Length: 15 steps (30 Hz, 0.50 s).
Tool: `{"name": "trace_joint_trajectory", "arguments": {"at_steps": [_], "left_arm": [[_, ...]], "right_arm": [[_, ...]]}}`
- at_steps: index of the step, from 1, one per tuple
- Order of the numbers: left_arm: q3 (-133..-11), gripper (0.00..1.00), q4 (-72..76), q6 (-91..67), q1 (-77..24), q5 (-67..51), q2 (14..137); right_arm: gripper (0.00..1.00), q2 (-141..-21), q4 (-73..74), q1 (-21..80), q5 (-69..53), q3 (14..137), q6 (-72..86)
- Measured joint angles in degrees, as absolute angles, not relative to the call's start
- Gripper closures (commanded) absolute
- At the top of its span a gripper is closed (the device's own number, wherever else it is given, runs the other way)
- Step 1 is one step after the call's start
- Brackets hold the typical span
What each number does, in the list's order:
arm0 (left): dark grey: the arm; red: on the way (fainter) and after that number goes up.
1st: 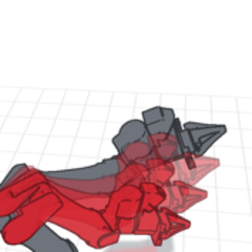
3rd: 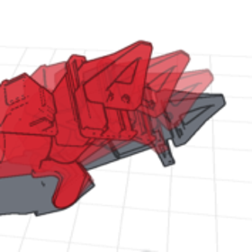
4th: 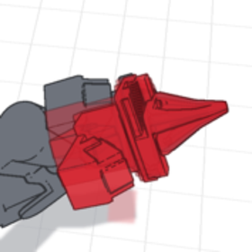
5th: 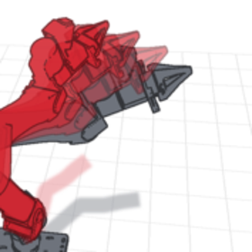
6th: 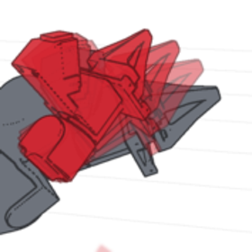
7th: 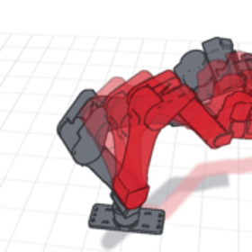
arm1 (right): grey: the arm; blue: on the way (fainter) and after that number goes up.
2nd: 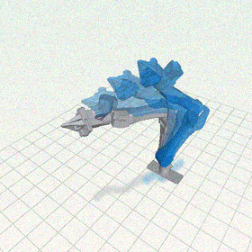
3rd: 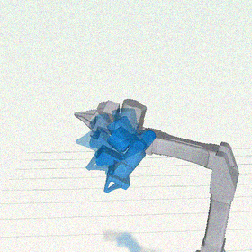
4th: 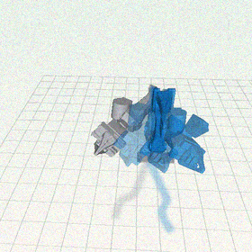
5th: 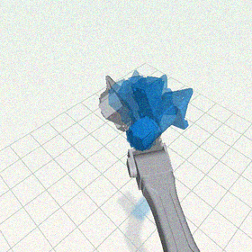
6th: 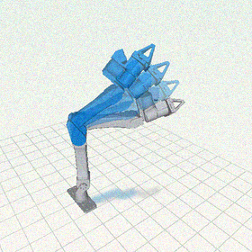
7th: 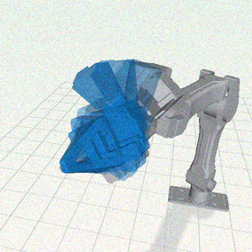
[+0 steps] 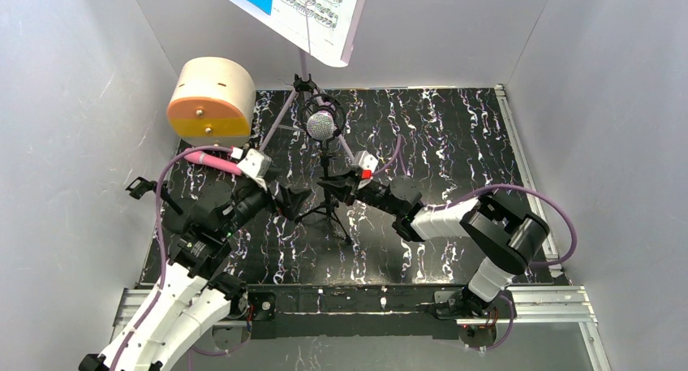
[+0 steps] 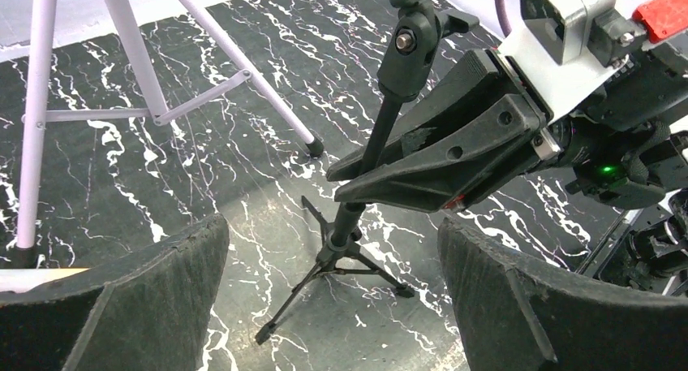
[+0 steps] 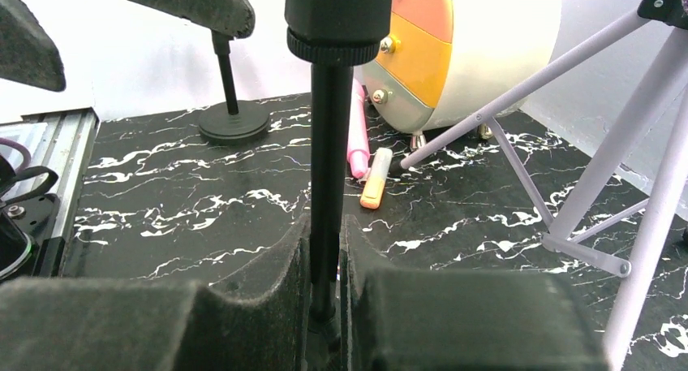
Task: Pack up the instrument practice props
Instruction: Move the microphone stand with the microphone to the center of the board.
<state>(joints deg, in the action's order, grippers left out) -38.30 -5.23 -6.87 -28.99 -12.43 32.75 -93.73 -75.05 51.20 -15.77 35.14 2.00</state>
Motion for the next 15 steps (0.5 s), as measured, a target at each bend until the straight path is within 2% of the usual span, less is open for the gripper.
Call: {"name": "trace_joint_trajectory", "arguments": {"at_steps": [5, 8, 11, 15], "left_arm": [[-38.3, 0.02, -2.3, -9.3, -29.0, -12.5, 36.7], [-38.3, 0.05, -0.4, -10.8, -29.0, -13.1, 40.3], [-38.3, 0.07, 1.1, -12.5, -29.0, -14.5, 44.2], [-38.5, 0.1, 3.2, -14.6, -29.0, -16.1, 48.0]], "right_arm": [[0.58, -95.1, -75.8, 51.5, -16.0, 36.2, 1.9], [0.46, -95.1, -75.2, 51.5, -16.3, 36.2, 1.0], [0.39, -93.8, -72.9, 51.5, -16.2, 35.6, 0.6], [0.34, -88.3, -68.2, 51.5, -16.3, 33.3, -0.3]]}}
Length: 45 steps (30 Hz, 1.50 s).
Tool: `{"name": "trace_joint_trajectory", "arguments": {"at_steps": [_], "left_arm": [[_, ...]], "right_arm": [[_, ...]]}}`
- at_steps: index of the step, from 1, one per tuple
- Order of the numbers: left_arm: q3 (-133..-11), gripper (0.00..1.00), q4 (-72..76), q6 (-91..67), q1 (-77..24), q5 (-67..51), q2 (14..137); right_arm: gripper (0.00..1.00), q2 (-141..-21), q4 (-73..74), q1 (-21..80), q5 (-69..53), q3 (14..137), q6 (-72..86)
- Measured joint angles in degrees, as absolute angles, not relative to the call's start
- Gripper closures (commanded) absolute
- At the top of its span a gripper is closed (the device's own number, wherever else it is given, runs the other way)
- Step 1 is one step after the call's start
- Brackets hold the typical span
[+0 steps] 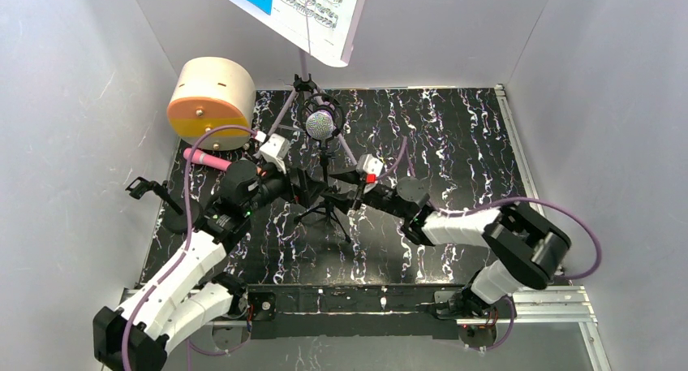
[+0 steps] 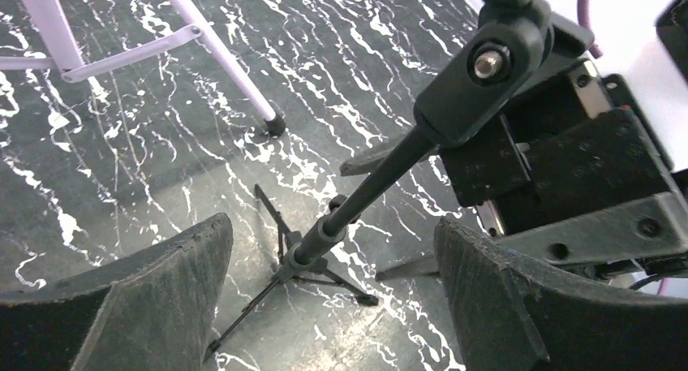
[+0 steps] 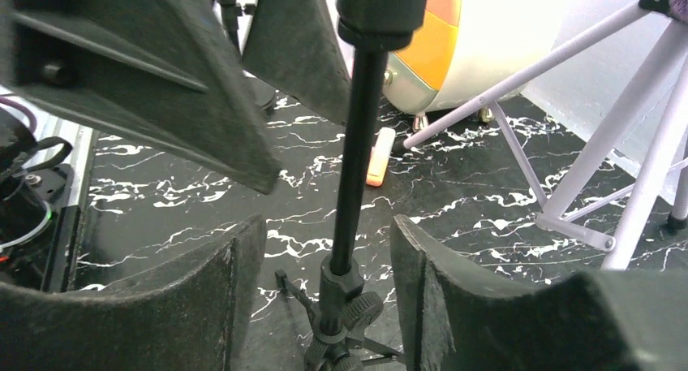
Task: Pack up the instrument practice props
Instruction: Unscrew the knob on the microphone stand.
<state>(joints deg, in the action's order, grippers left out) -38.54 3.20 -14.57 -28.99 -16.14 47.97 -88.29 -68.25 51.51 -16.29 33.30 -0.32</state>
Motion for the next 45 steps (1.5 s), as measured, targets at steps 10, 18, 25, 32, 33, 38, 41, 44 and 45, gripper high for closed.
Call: {"name": "trace_joint_trajectory", "arguments": {"at_steps": [10, 18, 25, 32, 33, 38, 41, 44, 45], "left_arm": [[-39.0, 0.23, 11.9, -18.3, -29.0, -19.4, 52.0], [-39.0, 0.34, 20.3, -19.2, -29.2, -20.4, 56.9], [-38.7, 0.69, 24.1, -16.2, -29.8, -23.1, 59.4], [-36.6, 0.92, 25.8, -11.2, -29.8, -26.0, 57.8], [-36.6, 0.93, 26.1, -10.3, -29.8, -26.7, 57.8], [-36.6, 0.98, 27.0, -9.1, -29.7, -31.4, 58.3], [-37.0, 0.99, 27.0, -8.1, -29.7, -34.3, 58.8], [-37.6, 1.0, 25.5, -6.3, -29.8, -35.5, 58.8], [-37.9, 1.0, 24.9, -5.6, -29.8, -35.8, 58.8]], "right_arm": [[0.33, -78.0, -57.8, 47.7, -22.7, 29.3, 2.9], [0.39, -77.8, -55.3, 45.8, -25.0, 27.9, 9.2], [0.4, -79.4, -54.4, 44.8, -27.2, 28.1, 12.6], [0.41, -83.0, -54.2, 42.0, -32.4, 29.2, 13.4], [0.41, -83.5, -54.3, 41.9, -33.1, 29.3, 13.3], [0.44, -85.4, -55.7, 41.7, -36.9, 30.1, 13.0], [0.45, -86.2, -56.8, 41.6, -38.8, 30.7, 11.9], [0.47, -86.9, -56.9, 41.2, -40.9, 31.4, 11.3], [0.49, -87.0, -56.9, 41.1, -41.4, 31.6, 11.0]]}}
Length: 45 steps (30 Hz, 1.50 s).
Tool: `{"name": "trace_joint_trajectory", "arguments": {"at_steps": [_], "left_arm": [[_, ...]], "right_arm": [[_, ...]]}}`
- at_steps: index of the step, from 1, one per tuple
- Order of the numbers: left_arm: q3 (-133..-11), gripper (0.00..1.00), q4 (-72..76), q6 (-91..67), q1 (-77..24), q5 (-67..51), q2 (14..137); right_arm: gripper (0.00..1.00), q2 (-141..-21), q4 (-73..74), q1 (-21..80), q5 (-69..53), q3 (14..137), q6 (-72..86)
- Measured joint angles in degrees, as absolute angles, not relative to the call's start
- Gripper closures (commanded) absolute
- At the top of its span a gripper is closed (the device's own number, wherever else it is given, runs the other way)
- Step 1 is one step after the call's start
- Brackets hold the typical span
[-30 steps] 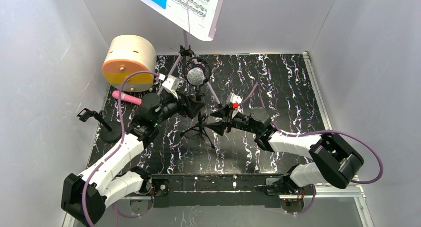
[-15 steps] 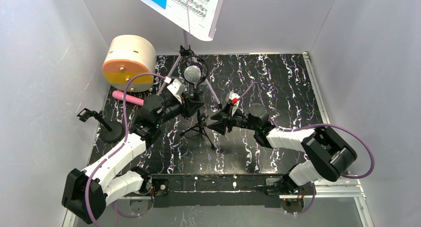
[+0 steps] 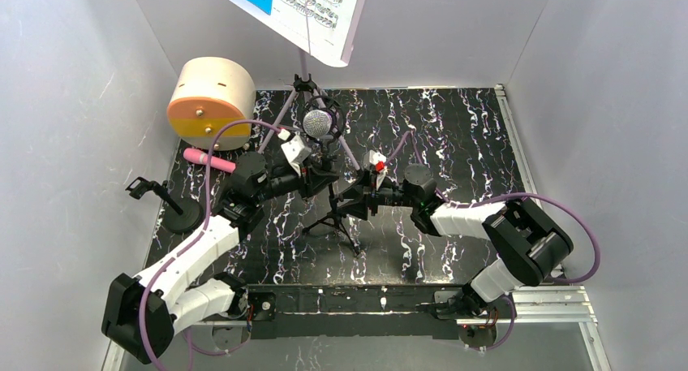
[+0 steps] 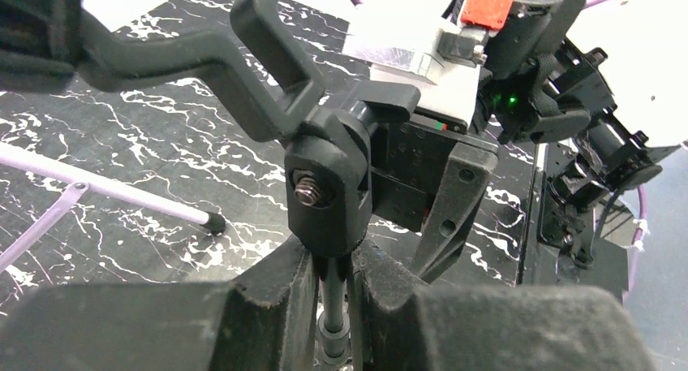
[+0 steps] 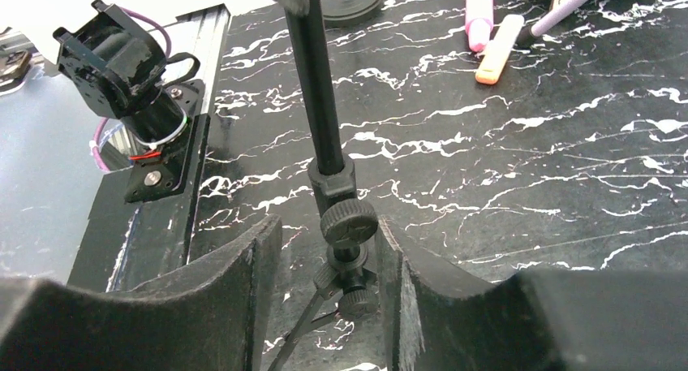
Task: Pack up the instrument practice props
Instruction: Unscrew the knob on the microphone stand.
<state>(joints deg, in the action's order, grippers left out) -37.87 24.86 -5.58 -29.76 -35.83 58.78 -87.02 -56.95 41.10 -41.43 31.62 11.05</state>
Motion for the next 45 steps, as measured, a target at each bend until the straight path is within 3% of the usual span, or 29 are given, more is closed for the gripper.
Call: {"name": "trace_joint_trajectory", "arguments": {"at_steps": [11, 19, 33, 45], "left_arm": [[-39.7, 1.0, 19.2, 1.3, -30.2, -39.8, 58.3], [-45.2, 1.0, 14.1, 6.7, -30.2, -42.3, 62.4], [-41.2, 1.0, 17.2, 9.7, -30.1, -40.0, 59.7], [-38.7, 1.0, 22.5, 8.5, -28.4, -35.1, 59.5]], "right_arm": [[0.71, -87.5, -55.4, 40.6, -45.7, 33.2, 8.0], [0.99, -88.5, -54.3, 39.7, -46.7, 34.9, 7.2], [0.99, -88.3, -47.6, 41.3, -45.1, 37.4, -5.4], [0.99, -85.6, -37.5, 49.2, -26.4, 39.2, -35.7]]}}
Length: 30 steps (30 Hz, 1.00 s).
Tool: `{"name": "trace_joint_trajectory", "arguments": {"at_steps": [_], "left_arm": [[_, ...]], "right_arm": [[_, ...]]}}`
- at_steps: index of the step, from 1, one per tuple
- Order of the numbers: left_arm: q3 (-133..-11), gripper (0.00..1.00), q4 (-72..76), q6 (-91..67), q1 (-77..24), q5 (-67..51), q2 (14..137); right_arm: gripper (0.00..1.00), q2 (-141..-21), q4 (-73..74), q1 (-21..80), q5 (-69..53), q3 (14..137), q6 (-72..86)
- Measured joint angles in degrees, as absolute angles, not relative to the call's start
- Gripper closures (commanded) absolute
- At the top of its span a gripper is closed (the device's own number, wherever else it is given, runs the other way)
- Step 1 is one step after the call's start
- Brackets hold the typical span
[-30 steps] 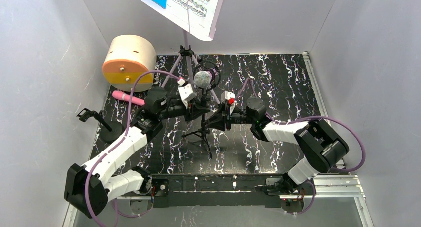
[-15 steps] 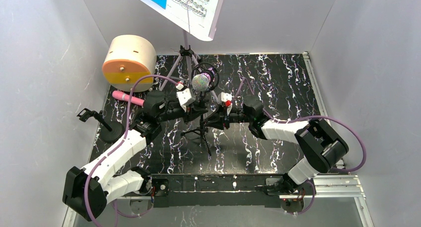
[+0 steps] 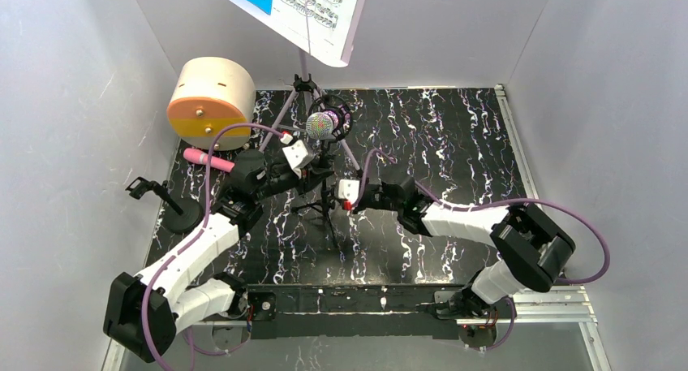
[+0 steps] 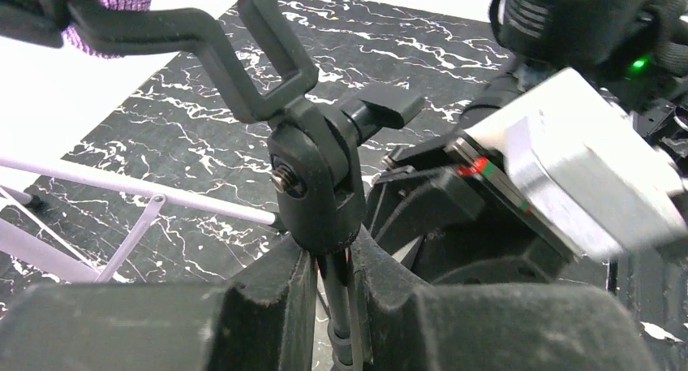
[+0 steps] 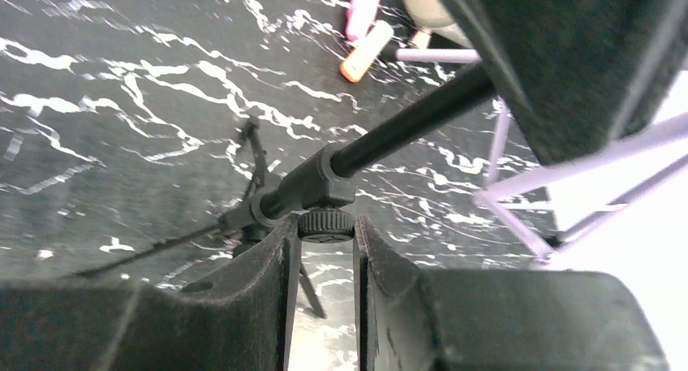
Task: Pack up the instrument practice props
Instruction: Unscrew the knob on the microphone stand.
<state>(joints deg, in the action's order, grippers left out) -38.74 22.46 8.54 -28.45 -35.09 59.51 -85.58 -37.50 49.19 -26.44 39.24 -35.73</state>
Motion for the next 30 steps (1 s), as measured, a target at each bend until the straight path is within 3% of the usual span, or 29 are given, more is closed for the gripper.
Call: {"name": "trace_joint_trajectory", "arguments": {"at_steps": [9, 17, 21, 27, 30], "left_arm": [[-38.6, 1.0, 24.2, 8.3, -28.1, -34.8, 60.2], [-38.2, 0.99, 24.8, 9.5, -28.2, -34.5, 60.1], [-37.2, 0.86, 25.5, 9.9, -28.3, -33.0, 59.3], [-34.9, 0.52, 25.4, 12.5, -28.3, -29.2, 58.1], [-33.4, 0.47, 23.7, 12.9, -28.3, -27.5, 58.1]], "right_arm": [[0.97, -84.0, -33.2, 57.4, -6.5, 39.4, -52.4], [0.52, -83.3, -30.1, 55.4, -9.5, 41.1, -40.7], [0.4, -81.8, -34.4, 53.2, -15.2, 37.9, -28.5], [0.33, -80.7, -41.5, 52.7, -16.4, 32.8, -14.3], [0.31, -80.7, -45.6, 52.7, -15.2, 30.9, -7.9]]}}
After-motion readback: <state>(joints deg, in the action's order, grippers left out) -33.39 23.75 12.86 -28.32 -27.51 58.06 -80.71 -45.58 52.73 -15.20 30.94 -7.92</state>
